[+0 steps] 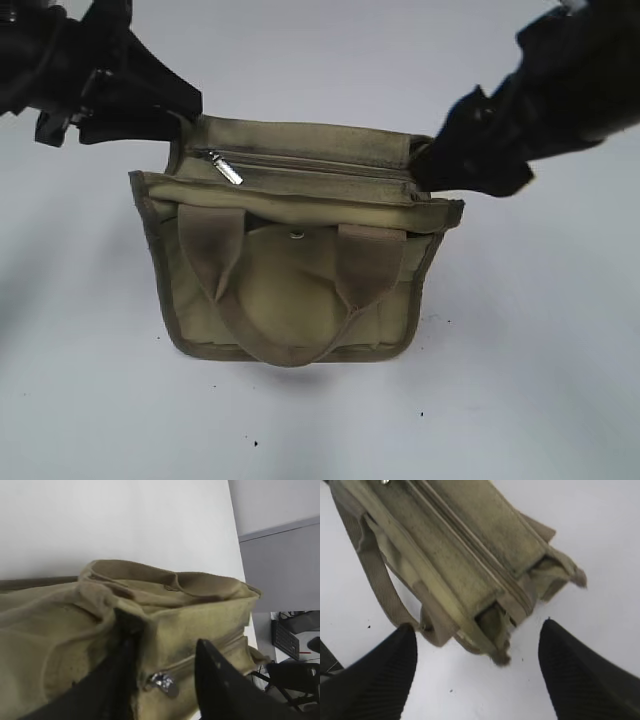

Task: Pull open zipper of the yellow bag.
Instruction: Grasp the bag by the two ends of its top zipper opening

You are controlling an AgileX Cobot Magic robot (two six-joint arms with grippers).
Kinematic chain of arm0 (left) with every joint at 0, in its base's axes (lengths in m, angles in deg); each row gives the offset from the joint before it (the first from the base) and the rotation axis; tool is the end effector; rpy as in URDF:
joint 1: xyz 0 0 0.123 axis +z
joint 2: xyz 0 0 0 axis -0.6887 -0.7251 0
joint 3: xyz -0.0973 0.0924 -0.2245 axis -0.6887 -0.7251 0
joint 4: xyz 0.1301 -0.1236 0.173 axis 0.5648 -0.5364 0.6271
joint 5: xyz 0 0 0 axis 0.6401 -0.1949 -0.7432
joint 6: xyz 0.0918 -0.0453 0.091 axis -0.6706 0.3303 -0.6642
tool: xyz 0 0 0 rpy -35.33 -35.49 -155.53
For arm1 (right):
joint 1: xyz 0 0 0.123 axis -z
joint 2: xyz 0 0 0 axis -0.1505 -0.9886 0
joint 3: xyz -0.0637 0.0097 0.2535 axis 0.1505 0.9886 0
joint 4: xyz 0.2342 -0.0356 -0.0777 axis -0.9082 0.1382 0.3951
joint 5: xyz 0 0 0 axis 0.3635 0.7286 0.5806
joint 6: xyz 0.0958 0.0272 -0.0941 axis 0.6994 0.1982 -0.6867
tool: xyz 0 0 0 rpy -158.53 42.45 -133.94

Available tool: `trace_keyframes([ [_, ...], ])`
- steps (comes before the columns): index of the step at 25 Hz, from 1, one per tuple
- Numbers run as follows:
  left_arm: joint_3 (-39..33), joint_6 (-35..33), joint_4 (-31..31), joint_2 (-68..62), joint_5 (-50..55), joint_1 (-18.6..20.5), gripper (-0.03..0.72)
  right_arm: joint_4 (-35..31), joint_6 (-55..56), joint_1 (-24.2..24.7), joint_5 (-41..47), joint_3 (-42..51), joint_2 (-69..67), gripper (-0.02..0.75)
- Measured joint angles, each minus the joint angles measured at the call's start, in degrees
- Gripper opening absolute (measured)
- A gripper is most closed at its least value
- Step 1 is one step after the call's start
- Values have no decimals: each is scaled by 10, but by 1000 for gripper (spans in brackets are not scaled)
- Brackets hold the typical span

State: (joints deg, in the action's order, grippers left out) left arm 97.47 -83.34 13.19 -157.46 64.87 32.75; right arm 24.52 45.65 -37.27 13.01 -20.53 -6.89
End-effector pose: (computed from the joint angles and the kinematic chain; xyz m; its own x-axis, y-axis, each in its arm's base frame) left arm 0.3142 -0.1537 0.2313 -0.9262 -0.0854 -0.3672 0.2218 0.6641 -0.7140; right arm 0.2536 0.1646 0.2590 -0.4653 -0.6019 -0.6490 -0.7476 0.6598 -0.0760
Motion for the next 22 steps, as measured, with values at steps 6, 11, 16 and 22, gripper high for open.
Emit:
trace_keyframes([
  [6,23,0,2,-49,-4,-2,319,0,-18,-38,-18,-93,-110,582],
  [11,50,0,-2,-72,-9,-25,319,0,-54,-74,-33,-166,-189,582],
  [16,59,0,-8,-74,-27,-40,253,0,-65,-98,-36,-234,-251,550],
  [22,59,0,-9,-77,-31,-40,32,1,-69,-104,-37,-273,-299,408],
])
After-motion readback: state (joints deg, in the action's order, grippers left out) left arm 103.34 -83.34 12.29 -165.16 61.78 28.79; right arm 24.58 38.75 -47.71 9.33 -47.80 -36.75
